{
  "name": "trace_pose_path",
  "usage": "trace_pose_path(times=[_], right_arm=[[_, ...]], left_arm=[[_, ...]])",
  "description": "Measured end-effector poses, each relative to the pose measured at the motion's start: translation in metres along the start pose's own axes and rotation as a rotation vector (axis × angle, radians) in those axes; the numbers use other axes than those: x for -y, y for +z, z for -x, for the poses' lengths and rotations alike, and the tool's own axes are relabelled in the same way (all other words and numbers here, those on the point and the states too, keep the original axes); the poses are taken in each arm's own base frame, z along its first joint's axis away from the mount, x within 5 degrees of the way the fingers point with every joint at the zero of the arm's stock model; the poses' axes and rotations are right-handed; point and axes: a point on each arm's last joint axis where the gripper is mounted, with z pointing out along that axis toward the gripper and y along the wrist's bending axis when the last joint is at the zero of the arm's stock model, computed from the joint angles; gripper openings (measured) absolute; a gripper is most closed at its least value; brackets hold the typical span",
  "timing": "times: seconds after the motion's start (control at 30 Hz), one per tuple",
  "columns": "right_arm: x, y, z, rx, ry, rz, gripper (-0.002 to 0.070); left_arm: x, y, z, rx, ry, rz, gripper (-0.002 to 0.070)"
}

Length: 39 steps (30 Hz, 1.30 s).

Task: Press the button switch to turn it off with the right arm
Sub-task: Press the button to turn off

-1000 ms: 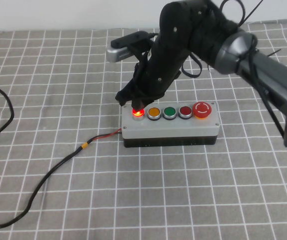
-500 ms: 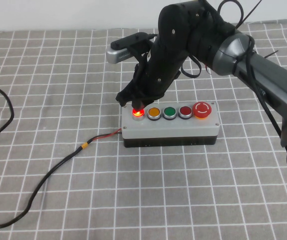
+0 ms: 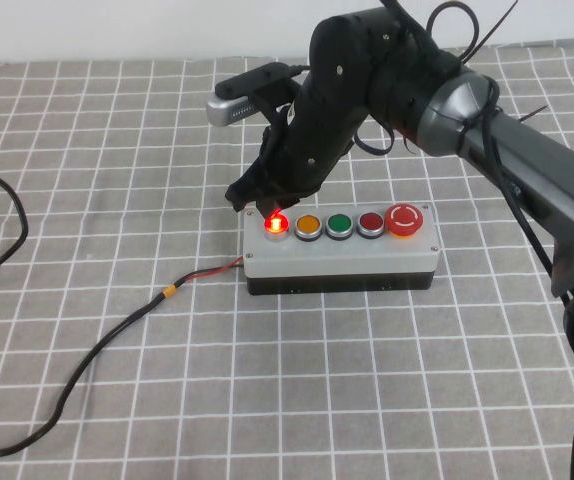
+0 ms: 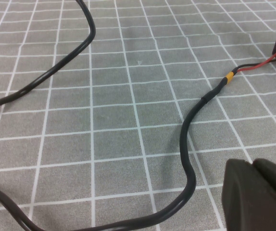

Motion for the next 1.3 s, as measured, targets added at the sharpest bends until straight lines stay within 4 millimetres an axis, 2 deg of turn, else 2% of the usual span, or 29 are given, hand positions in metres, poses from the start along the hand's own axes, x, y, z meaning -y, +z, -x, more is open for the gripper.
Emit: trace_pose_path(times=[0.43, 0.7, 0.9, 1.13, 1.23, 1.3], right_arm=[[0.000, 0.000, 0.000, 0.001, 0.000, 0.000, -0.0017], [0.001, -0.008, 0.000, 0.002, -0.011, -0.024, -0.0017], [0.000, -0.033, 0.001, 0.019, -0.033, -0.061, -0.0017], [-0.002, -0.042, 0.002, 0.033, -0.036, -0.064, -0.0017], [-0.005, -0.062, 0.002, 0.062, -0.040, -0.065, -0.0017], [-0.009, -0.086, -0.001, 0.090, -0.044, -0.066, -0.0017]], left_arm=[[0.000, 0.000, 0.000, 0.000, 0.000, 0.000, -0.0003], [0.000, 0.000, 0.000, 0.000, 0.000, 0.000, -0.0003], [0.000, 0.000, 0.000, 0.000, 0.000, 0.000, -0.0003], [0.000, 0.000, 0.000, 0.000, 0.000, 0.000, -0.0003], [0.000, 0.000, 0.000, 0.000, 0.000, 0.000, -0.0003], [0.000, 0.000, 0.000, 0.000, 0.000, 0.000, -0.0003]])
